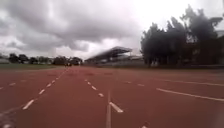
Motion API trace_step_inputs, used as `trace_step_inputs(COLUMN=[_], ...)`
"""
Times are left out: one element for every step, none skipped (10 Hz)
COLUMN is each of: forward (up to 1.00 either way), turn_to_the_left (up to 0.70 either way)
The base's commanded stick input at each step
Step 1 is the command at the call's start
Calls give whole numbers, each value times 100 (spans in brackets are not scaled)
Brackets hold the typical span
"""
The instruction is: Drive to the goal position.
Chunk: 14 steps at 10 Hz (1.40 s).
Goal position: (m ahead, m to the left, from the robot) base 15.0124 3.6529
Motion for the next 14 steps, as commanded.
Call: trace_step_inputs(forward=[70,70,70,70,70,70,70,70,70,70,70,70,70,70], turn_to_the_left=[0,0,0,0,0,0,0,0,0,0,0,0,0,0])
